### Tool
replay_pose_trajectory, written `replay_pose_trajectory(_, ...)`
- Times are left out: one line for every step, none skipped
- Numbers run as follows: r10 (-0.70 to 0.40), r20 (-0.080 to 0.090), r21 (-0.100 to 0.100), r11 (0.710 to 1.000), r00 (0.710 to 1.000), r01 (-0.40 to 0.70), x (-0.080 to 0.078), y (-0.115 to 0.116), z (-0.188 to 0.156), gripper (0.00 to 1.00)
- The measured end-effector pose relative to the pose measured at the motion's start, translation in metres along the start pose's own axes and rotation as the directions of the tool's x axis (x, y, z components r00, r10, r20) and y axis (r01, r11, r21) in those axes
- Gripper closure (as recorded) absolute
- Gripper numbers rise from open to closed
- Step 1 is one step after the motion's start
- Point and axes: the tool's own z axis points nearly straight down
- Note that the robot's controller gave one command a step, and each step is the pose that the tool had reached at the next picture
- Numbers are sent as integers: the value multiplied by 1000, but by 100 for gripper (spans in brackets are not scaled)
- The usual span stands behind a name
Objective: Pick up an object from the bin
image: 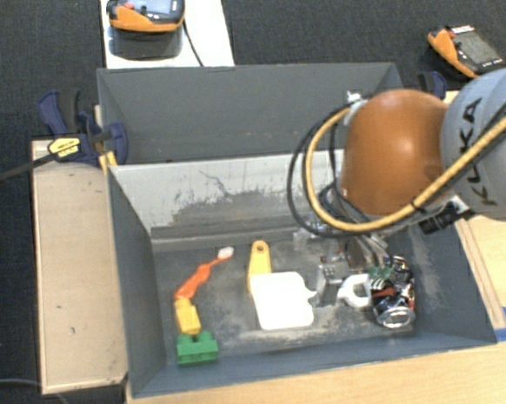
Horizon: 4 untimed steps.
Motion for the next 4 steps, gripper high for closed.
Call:
replay_pose_trajectory(3,8,-1,1000,1000,-3,-2,-1,-4,0)
replay_pose_trajectory(-26,13,0,1000,1000,26,5,-48,86,0)
replay_pose_trajectory(-215,25,2,977,976,215,17,-110,59,0)
replay_pose_trajectory(-13,4,-2,1000,1000,13,24,-97,123,0)
